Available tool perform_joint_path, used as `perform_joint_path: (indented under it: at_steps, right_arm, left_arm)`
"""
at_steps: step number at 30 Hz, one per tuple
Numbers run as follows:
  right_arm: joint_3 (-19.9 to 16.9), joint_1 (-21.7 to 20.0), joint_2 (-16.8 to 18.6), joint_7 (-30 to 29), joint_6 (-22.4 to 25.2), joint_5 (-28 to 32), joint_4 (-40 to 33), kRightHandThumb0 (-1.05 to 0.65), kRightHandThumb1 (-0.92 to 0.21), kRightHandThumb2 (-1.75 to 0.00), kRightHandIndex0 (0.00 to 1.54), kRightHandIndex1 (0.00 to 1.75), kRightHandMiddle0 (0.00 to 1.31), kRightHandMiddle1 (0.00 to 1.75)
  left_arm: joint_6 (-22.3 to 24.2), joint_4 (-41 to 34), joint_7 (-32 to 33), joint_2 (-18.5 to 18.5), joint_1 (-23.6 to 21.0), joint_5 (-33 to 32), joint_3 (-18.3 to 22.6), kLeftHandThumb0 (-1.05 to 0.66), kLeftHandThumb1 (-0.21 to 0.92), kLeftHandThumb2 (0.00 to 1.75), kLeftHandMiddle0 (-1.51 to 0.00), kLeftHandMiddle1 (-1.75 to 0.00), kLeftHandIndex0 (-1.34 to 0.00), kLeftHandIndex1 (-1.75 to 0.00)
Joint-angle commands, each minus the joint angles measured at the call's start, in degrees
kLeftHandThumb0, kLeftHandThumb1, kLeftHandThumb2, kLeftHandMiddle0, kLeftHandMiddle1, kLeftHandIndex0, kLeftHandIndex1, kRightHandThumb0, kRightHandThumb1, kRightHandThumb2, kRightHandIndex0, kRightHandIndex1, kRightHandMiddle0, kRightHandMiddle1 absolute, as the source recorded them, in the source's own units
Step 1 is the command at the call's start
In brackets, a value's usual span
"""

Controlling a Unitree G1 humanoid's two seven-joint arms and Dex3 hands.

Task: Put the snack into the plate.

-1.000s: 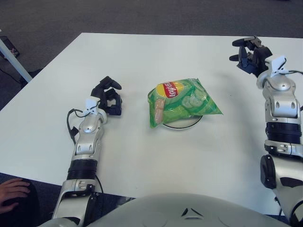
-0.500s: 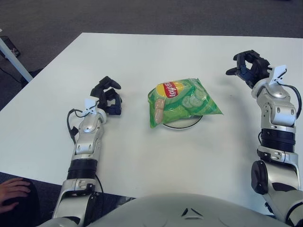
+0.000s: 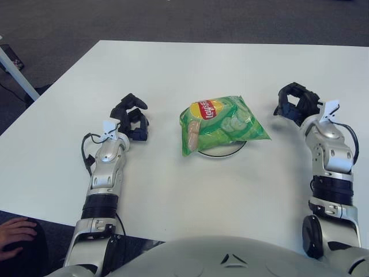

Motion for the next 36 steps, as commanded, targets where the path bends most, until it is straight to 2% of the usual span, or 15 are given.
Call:
perform_joint_path:
  at_steps: [1, 5, 9, 16, 22, 36]
  right_arm:
    - [0.0, 1.13, 1.72, -2.15, -0.17, 0.16, -1.95, -0.52, -0.21, -1.45, 1.13, 1.75, 0.7, 1.75]
    - [-0.17, 4.96, 4.6, -4.27, -0.66, 0.63, -4.42, -0.52, -0.2, -1.45, 1.23, 1.75, 0.7, 1.75]
    - [-0.38, 9.37, 8.18, -4.91, -3.57, 2.02, -4.86, -0.52, -0.21, -1.45, 1.29, 1.75, 0.7, 1.75]
    - [-1.96, 9.34, 11.02, -5.93, -6.78, 4.63, -2.54, -0.52, -0.21, -1.44, 1.32, 1.75, 0.7, 1.75]
    - [-2.98, 9.08, 11.62, -6.07, -11.04, 5.83, 2.01, -0.52, -0.2, -1.46, 1.33, 1.75, 0.71, 1.75]
    - [-3.31, 7.17, 13.24, -6.84, -20.47, 7.78, 13.21, -0.54, -0.16, -1.51, 1.33, 1.75, 0.74, 1.75]
  left_arm:
    - [0.28, 4.43, -0.53, -2.68, 4.71, -0.64, -0.18, -0.01, 0.03, 1.62, -0.86, -1.75, -0.62, -1.64]
    - [-0.05, 4.82, -0.87, -2.54, 4.58, -0.86, -0.05, -0.01, 0.02, 1.63, -0.86, -1.75, -0.63, -1.64]
    - [-0.3, 5.4, -1.22, -2.23, 4.32, -0.89, 0.15, 0.0, -0.01, 1.67, -0.88, -1.75, -0.63, -1.68]
    - [-0.79, 6.58, -1.88, -1.76, 3.82, -0.9, 0.35, 0.0, -0.03, 1.72, -0.9, -1.75, -0.63, -1.72]
    - [-1.26, 8.19, -2.35, -1.33, 3.18, -0.95, 0.56, 0.0, -0.04, 1.72, -0.91, -1.75, -0.64, -1.7]
    - [-3.87, 13.92, -1.36, -0.65, 0.1, 0.36, 1.14, 0.0, 0.06, 1.62, -0.82, -1.74, -0.55, -1.75]
